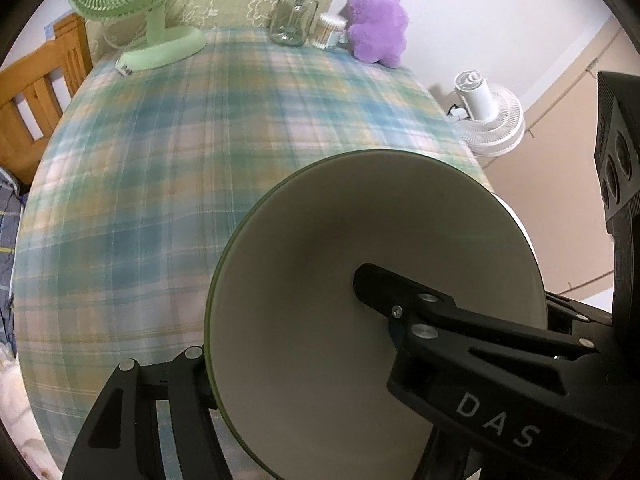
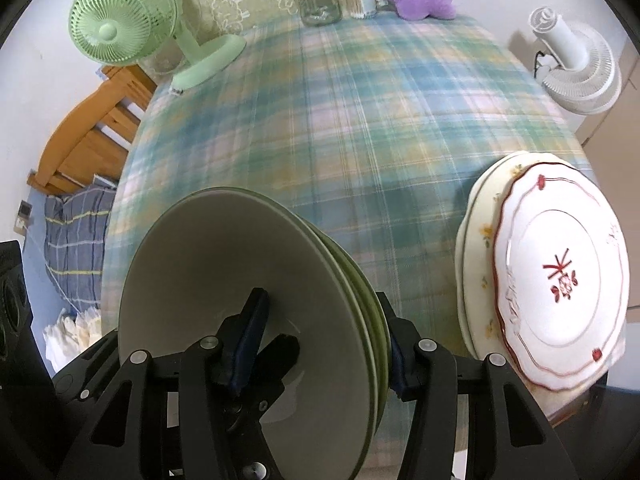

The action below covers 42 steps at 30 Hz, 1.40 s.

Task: Organize plates and bowls
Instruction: 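Lift the bowl stack with both tools and carry it over the plates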

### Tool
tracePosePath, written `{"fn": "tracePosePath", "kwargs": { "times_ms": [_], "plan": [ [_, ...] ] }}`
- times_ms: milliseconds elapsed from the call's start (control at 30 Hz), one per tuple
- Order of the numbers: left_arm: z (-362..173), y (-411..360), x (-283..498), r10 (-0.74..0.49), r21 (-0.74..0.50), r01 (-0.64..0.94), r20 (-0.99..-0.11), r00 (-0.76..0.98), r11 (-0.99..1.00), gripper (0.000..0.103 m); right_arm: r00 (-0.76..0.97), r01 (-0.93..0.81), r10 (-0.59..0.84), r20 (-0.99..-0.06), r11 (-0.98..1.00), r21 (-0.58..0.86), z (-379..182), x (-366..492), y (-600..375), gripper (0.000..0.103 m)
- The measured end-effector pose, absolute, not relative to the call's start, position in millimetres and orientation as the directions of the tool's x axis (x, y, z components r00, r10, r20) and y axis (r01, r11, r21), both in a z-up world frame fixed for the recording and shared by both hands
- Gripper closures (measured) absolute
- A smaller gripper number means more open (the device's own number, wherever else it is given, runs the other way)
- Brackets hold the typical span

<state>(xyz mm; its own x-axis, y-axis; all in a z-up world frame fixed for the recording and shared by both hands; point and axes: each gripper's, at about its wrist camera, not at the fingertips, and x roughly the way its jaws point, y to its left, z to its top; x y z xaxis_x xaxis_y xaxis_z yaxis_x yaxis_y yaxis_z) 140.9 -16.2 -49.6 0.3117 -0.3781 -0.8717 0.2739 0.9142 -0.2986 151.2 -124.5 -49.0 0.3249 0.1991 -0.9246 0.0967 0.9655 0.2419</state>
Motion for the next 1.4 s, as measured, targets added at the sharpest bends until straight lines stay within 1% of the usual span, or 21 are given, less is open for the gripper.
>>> {"fn": "tracePosePath", "kwargs": {
  "times_ms": [267,500,933,1400],
  "plan": [
    [-24,-31,134,-0.385,-0.277,0.326,-0.858,0.339,0.904,0.034,0.371,0.138,0.178,-0.911,0.96,0.243,-21,135,-135,0.048],
    [-15,-55,130,-0.364,-0.255,0.31,-0.853,0.373,0.916,0.034,0.403,0.117,0.199,-0.893,0.957,0.266,-8,129,-153,0.048],
    [-10,-126,132,-0.346,-0.263,0.248,-0.85,0.397,0.932,0.034,0.397,0.051,0.222,-0.891,0.964,0.262,1,133,-225,0.048],
    [-18,-193,136,-0.346,-0.28,0.218,-0.855,0.387,0.935,0.034,0.372,0.025,0.225,-0.9,0.967,0.252,-6,140,-297,0.048]
  ]
}}
